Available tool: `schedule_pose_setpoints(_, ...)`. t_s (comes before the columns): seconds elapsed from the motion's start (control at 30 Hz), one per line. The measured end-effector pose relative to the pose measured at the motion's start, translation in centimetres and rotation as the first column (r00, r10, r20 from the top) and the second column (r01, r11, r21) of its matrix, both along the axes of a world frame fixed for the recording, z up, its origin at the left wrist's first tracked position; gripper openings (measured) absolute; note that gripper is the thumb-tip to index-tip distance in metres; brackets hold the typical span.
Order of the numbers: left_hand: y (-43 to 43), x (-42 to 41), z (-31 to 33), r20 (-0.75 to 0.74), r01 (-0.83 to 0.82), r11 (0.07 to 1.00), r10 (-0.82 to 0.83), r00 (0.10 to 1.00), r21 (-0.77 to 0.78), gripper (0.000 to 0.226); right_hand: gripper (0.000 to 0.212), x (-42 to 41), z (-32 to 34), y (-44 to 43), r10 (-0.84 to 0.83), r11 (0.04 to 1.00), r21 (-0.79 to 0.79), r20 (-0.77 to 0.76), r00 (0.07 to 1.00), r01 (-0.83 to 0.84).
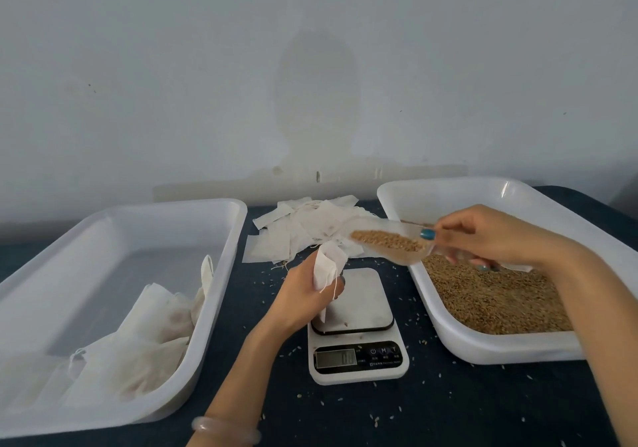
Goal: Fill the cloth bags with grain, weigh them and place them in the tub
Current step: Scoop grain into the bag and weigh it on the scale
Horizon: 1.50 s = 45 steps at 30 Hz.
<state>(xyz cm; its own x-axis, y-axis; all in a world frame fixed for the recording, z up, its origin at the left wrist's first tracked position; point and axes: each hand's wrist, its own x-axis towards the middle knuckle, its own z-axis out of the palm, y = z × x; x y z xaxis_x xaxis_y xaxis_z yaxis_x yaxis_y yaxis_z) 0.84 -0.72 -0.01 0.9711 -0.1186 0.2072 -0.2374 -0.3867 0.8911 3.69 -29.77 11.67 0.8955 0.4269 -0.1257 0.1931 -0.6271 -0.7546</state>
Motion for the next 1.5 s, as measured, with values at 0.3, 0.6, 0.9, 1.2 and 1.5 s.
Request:
schedule_pose_setpoints(0.3,0.3,-0.7,0.4,0.057,0.029,1.000,-0.029,0.998,-0.004,0.028,0.032,0.6,2.7,1.7,0.143,0.964,-0.219,-0.044,0.989,-0.149)
schedule_pose_setpoints(0.6,0.0,0.0,-0.8,0.042,0.020,0.989,-0.026,0.999,0.148,0.036,0.040,1.0,6.3,4.0,0.217,0.850,-0.486,-0.028,0.976,-0.203)
schedule_pose_setpoints(0.9,-0.3,-0.3,-0.6,0.091,0.040,0.993,-0.051,0.995,0.112,0.032,0.029,0.9,8.0,5.0,0.241,0.797,-0.572,0.004,0.971,-0.195)
schedule_pose_setpoints(1.2,-0.5,-0.1,-0.8,0.060,0.020,0.998,-0.024,0.998,0.066,0.032,0.032,0.5,8.8,5.2,0.213,0.797,-0.585,0.041,0.976,-0.150)
schedule_pose_setpoints(1.5,-0.5,-0.4,-0.7,0.007,0.006,0.999,-0.006,1.000,0.051,0.042,0.035,0.3,9.1,5.1,0.202,0.810,-0.571,0.057,0.978,-0.134)
